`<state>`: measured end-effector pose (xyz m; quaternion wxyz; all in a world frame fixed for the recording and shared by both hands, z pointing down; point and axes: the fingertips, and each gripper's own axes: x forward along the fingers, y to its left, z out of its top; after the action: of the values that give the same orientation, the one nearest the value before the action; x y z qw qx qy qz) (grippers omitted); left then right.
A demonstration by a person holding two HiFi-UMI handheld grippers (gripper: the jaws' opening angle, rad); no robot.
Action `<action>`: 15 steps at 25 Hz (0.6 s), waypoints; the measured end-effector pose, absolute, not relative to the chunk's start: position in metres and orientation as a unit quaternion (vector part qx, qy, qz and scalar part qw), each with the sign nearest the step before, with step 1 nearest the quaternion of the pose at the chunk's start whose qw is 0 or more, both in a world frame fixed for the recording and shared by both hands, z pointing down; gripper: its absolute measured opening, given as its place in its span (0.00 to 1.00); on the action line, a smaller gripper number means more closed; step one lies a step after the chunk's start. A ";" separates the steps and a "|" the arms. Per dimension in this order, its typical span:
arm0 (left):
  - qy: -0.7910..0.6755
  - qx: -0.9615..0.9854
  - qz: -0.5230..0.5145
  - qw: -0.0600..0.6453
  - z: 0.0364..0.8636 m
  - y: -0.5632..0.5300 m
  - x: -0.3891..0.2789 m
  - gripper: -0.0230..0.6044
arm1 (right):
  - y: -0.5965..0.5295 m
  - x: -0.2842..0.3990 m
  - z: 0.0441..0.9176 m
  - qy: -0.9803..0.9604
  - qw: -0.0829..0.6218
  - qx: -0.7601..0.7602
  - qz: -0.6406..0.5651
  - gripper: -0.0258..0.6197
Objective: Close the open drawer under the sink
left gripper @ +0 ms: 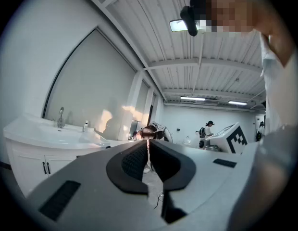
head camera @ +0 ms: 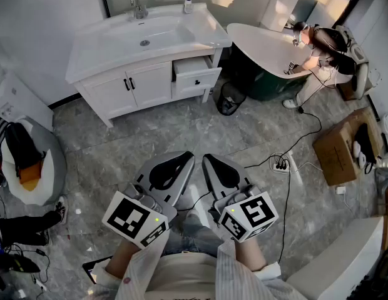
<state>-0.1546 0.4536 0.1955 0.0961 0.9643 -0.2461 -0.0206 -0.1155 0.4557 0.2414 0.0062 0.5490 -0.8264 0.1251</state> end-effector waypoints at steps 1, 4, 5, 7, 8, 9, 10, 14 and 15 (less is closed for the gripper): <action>-0.248 0.964 -0.020 0.095 0.195 0.453 -0.153 0.08 | 0.456 -0.114 0.241 -0.827 0.007 0.549 0.124 0.05; -0.252 0.963 -0.020 0.092 0.194 0.452 -0.148 0.08 | 0.456 -0.109 0.241 -0.827 0.006 0.548 0.123 0.05; -0.253 0.963 -0.019 0.091 0.194 0.451 -0.146 0.08 | 0.456 -0.107 0.240 -0.828 0.004 0.548 0.124 0.05; -0.255 0.962 -0.020 0.091 0.194 0.450 -0.143 0.08 | 0.456 -0.103 0.241 -0.828 0.002 0.547 0.125 0.05; -0.258 0.962 -0.020 0.091 0.194 0.451 -0.141 0.08 | 0.457 -0.101 0.241 -0.828 0.001 0.546 0.126 0.05; -0.261 0.961 -0.020 0.090 0.195 0.452 -0.140 0.08 | 0.458 -0.099 0.241 -0.829 0.001 0.545 0.126 0.05; -0.265 0.960 -0.019 0.090 0.195 0.454 -0.139 0.08 | 0.460 -0.096 0.241 -0.830 0.001 0.543 0.126 0.05; -0.284 0.954 -0.018 0.094 0.201 0.462 -0.138 0.08 | 0.470 -0.086 0.247 -0.836 0.004 0.534 0.129 0.05; -0.289 0.952 -0.018 0.096 0.203 0.464 -0.139 0.08 | 0.472 -0.084 0.250 -0.837 0.005 0.532 0.132 0.05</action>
<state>-0.1389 0.4644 0.2031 0.0955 0.9524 -0.2888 -0.0178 -0.0841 0.4718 0.2498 0.0055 0.5318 -0.8365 0.1320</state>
